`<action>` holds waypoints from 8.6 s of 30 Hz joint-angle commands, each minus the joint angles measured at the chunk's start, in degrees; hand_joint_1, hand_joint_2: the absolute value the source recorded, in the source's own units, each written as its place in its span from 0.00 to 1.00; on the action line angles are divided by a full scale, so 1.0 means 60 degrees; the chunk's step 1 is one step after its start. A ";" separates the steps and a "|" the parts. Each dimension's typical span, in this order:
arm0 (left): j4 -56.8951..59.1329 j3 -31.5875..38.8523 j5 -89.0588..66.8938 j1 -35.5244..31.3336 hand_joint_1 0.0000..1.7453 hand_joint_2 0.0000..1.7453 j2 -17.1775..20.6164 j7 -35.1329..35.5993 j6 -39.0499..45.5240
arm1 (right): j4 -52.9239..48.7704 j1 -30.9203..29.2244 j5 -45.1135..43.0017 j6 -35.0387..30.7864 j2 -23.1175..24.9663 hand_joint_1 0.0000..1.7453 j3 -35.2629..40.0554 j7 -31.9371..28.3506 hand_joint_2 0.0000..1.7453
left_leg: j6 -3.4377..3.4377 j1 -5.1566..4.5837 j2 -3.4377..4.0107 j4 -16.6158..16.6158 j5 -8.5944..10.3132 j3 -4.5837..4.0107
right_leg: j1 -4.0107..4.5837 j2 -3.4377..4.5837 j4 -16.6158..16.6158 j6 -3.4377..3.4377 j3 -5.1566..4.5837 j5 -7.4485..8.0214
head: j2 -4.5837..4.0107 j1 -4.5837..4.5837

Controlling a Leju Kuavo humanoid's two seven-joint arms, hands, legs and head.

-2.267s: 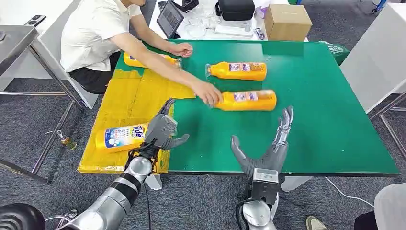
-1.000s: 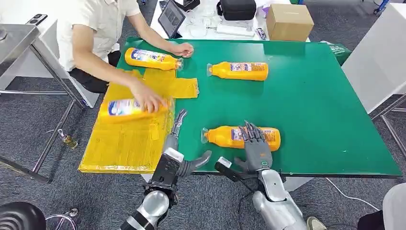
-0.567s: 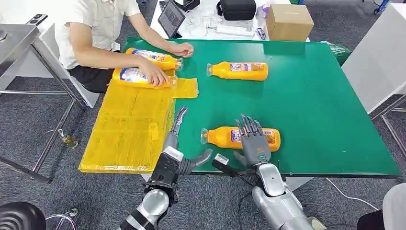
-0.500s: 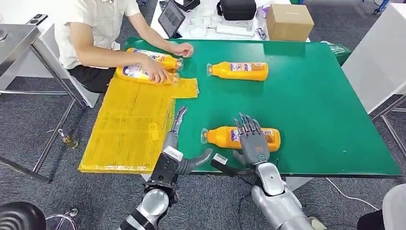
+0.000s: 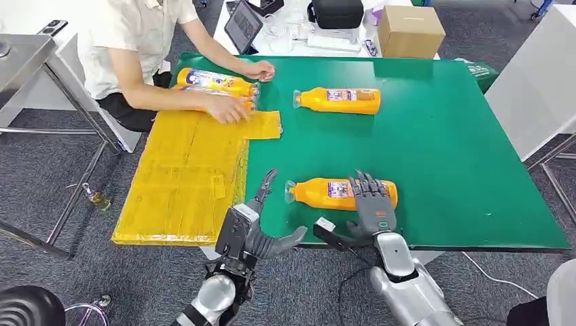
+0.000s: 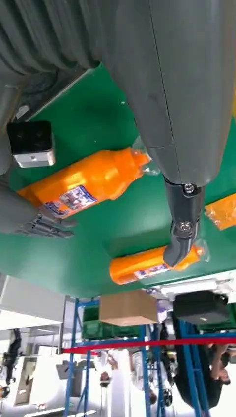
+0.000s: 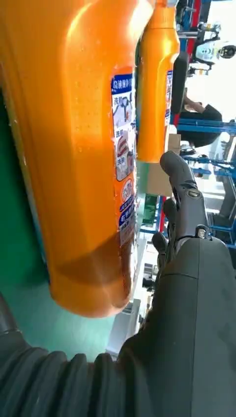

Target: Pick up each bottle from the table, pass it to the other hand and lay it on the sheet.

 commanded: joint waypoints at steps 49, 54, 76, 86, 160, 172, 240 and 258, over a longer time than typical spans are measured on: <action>0.0839 -0.0410 0.1956 -0.0716 0.00 1.00 0.0382 0.0373 -0.0517 | 0.3172 -0.2183 -0.2874 0.2689 -0.0417 1.00 0.0595 -0.1520 1.00 | 0.0026 0.0002 -0.0023 -0.0016 0.0010 0.0077 | 0.0009 -0.0042 -0.0027 -0.0026 0.0094 -0.0001 | 0.0000 0.0004; 0.0895 -0.0409 0.1972 -0.0755 0.00 1.00 0.0359 0.0377 -0.0530 | 0.3076 -0.2164 -0.2903 0.2747 -0.0463 1.00 0.0631 -0.1539 1.00 | 0.0020 0.0002 -0.0015 -0.0013 0.0008 0.0088 | 0.0008 -0.0034 -0.0022 -0.0027 0.0099 -0.0001 | 0.0000 0.0004; 0.1631 0.0422 0.5649 -0.0506 0.00 1.00 0.0014 0.0215 0.0078 | -0.0474 -0.0864 -0.7797 0.3596 0.0329 1.00 0.0144 -0.3795 1.00 | 0.0021 0.0001 0.0036 -0.0007 -0.0002 0.0078 | 0.0010 0.0003 -0.0009 -0.0027 0.0062 0.0001 | 0.0000 0.0000; 0.0610 -0.0224 0.6697 -0.0164 0.00 1.00 0.0377 -0.0122 -0.0504 | -0.0923 -0.1026 -0.8626 0.3802 0.0540 1.00 0.0675 -0.3820 1.00 | 0.0019 -0.0006 0.0042 0.0000 -0.0011 0.0050 | 0.0000 0.0020 0.0004 -0.0036 0.0041 -0.0005 | 0.0000 0.0004; -0.0100 0.2407 0.8033 -0.1073 1.00 1.00 0.0358 -0.0820 -0.0581 | -0.2565 -0.0014 -1.1213 0.3919 0.1751 0.00 0.2324 -0.4544 0.00 | 0.0015 0.0003 0.0035 -0.0002 -0.0002 0.0023 | 0.0009 0.0016 0.0004 -0.0027 0.0020 -0.0002 | 0.0000 0.0007; 0.1375 0.2516 0.5531 -0.1867 1.00 1.00 0.0878 -0.1829 0.1469 | -0.3255 0.0721 -0.9686 0.2296 0.1121 0.00 0.1959 -0.4634 0.00 | 0.0020 0.0005 -0.0009 -0.0011 0.0010 0.0030 | 0.0007 -0.0031 -0.0007 -0.0029 0.0034 -0.0008 | 0.0000 0.0007; 0.0911 0.0836 -0.5491 -0.2204 0.00 1.00 0.0735 -0.1298 0.2726 | -0.2379 0.1229 -0.8831 0.2133 0.1915 0.00 0.0473 -0.5868 0.00 | 0.0011 0.0003 0.0019 -0.0004 0.0012 0.0028 | 0.0008 0.0002 0.0003 -0.0027 0.0024 -0.0002 | 0.0000 0.0007; -0.0095 0.0911 -0.3237 -0.1660 0.00 1.00 0.0635 -0.1847 0.2195 | -0.2374 0.1282 -0.8132 0.0968 0.1869 0.00 0.0366 -0.5687 1.00 | 0.0010 0.0004 0.0017 -0.0007 0.0014 0.0034 | 0.0009 -0.0001 -0.0001 -0.0028 0.0033 -0.0001 | 0.0000 0.0007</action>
